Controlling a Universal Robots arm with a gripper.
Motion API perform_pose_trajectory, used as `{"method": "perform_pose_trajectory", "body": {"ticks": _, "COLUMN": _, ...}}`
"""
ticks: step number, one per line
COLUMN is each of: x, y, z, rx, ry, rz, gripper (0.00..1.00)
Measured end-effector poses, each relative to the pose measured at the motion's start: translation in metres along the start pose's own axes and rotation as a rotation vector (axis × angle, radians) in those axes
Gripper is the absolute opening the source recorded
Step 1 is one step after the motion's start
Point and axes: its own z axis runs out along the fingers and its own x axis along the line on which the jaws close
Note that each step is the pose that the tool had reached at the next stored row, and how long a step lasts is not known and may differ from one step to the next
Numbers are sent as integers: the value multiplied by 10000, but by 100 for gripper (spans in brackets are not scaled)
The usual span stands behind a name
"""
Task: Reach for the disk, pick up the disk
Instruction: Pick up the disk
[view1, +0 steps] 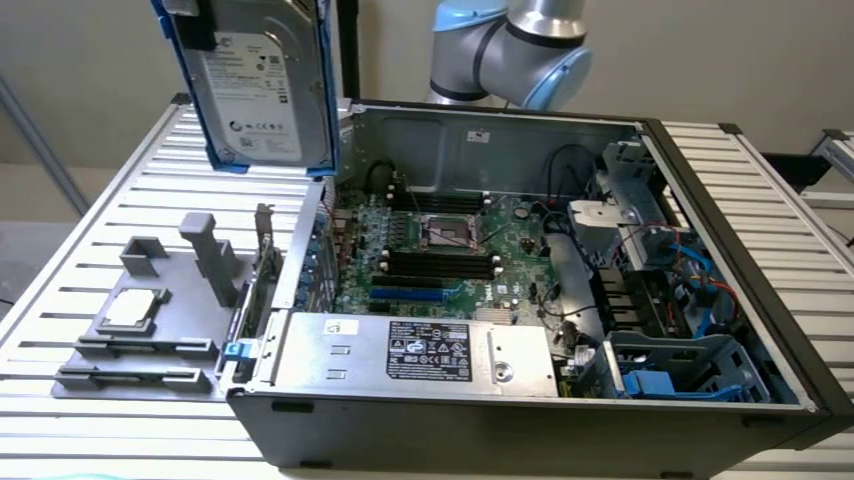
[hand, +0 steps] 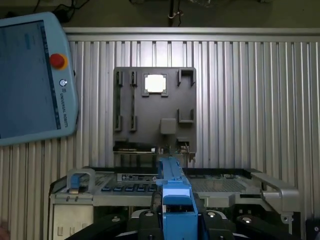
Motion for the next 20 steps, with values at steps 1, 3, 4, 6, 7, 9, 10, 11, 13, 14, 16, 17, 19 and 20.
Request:
{"method": "perform_pose_trajectory", "body": {"ticks": 1, "x": 18, "y": -45, "z": -8, "rx": -1, "ry": 1, "rz": 0, "gripper": 33}}
{"method": "perform_pose_trajectory", "body": {"ticks": 3, "x": 54, "y": -134, "z": -23, "rx": -2, "ry": 2, "rz": 1, "gripper": 33}}
{"method": "perform_pose_trajectory", "body": {"ticks": 4, "x": 74, "y": -179, "z": -29, "rx": -1, "ry": 1, "rz": 0, "gripper": 33}}
{"method": "perform_pose_trajectory", "body": {"ticks": 6, "x": 111, "y": -266, "z": -40, "rx": 0, "ry": 0, "rz": 1, "gripper": 33}}
{"method": "perform_pose_trajectory", "body": {"ticks": 7, "x": 130, "y": -310, "z": -47, "rx": 0, "ry": 0, "rz": 0, "gripper": 33}}
{"method": "perform_pose_trajectory", "body": {"ticks": 9, "x": 168, "y": -399, "z": -58, "rx": -1, "ry": 1, "rz": 2, "gripper": 33}}
{"method": "perform_pose_trajectory", "body": {"ticks": 10, "x": 186, "y": -443, "z": -64, "rx": -2, "ry": 2, "rz": 0, "gripper": 33}}
{"method": "perform_pose_trajectory", "body": {"ticks": 11, "x": 205, "y": -485, "z": -69, "rx": -2, "ry": 2, "rz": 1, "gripper": 33}}
{"method": "perform_pose_trajectory", "body": {"ticks": 13, "x": 245, "y": -573, "z": -77, "rx": -1, "ry": 2, "rz": 0, "gripper": 33}}
{"method": "perform_pose_trajectory", "body": {"ticks": 14, "x": 262, "y": -613, "z": -81, "rx": -1, "ry": 1, "rz": 0, "gripper": 33}}
{"method": "perform_pose_trajectory", "body": {"ticks": 16, "x": 301, "y": -699, "z": -87, "rx": -1, "ry": 1, "rz": 1, "gripper": 33}}
{"method": "perform_pose_trajectory", "body": {"ticks": 17, "x": 320, "y": -741, "z": -91, "rx": -1, "ry": 1, "rz": 0, "gripper": 33}}
{"method": "perform_pose_trajectory", "body": {"ticks": 19, "x": 357, "y": -825, "z": -97, "rx": -1, "ry": 1, "rz": 2, "gripper": 33}}
{"method": "perform_pose_trajectory", "body": {"ticks": 20, "x": 378, "y": -871, "z": -100, "rx": -2, "ry": 2, "rz": -1, "gripper": 33}}
